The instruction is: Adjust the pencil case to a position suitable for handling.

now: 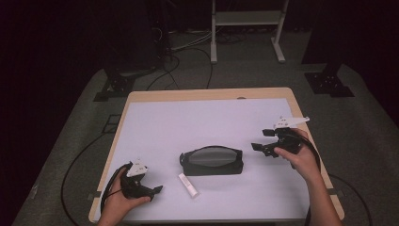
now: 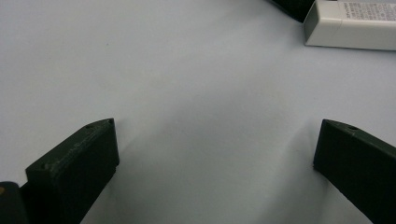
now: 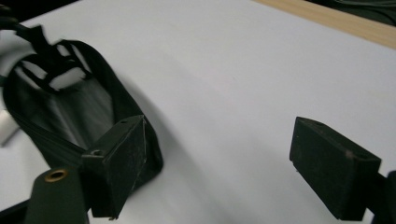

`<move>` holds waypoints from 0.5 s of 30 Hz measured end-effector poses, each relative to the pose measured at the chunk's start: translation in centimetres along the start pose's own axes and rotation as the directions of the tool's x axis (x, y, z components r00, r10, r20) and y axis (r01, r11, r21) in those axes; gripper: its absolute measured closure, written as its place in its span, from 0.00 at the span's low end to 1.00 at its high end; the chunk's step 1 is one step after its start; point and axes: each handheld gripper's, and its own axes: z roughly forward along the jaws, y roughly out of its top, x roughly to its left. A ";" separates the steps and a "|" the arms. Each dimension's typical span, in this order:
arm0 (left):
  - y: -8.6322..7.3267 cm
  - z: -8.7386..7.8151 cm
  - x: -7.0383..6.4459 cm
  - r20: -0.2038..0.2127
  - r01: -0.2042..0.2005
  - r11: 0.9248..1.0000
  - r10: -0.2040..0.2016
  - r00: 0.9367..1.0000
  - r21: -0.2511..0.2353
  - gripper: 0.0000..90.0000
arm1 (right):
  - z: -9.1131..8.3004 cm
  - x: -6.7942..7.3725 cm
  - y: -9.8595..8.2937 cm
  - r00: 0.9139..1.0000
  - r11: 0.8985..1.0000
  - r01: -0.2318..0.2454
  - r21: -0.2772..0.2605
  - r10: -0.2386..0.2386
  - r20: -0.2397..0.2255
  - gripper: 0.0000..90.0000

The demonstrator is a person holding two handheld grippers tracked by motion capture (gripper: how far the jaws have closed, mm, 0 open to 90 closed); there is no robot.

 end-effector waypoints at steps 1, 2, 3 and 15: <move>0.0 0.0 0.0 0.000 0.000 1.000 0.000 1.000 0.000 0.00 | -0.1 -0.2 -0.3 1.000 1.000 -0.011 0.004 0.011 0.011 0.20; 0.0 0.0 0.0 0.000 0.000 1.000 0.000 1.000 0.000 0.00 | -0.2 -0.3 -0.7 0.999 1.000 -0.021 0.006 0.020 0.025 0.20; 0.0 0.0 0.0 0.000 0.000 1.000 0.000 1.000 0.000 0.00 | -0.2 -0.5 -1.2 0.998 0.999 -0.030 0.018 0.029 0.050 0.20; 0.0 0.0 0.0 0.001 0.000 1.000 0.000 1.000 0.000 0.00 | 0.3 -1.2 -4.8 0.969 0.984 -0.095 0.152 0.056 0.239 0.20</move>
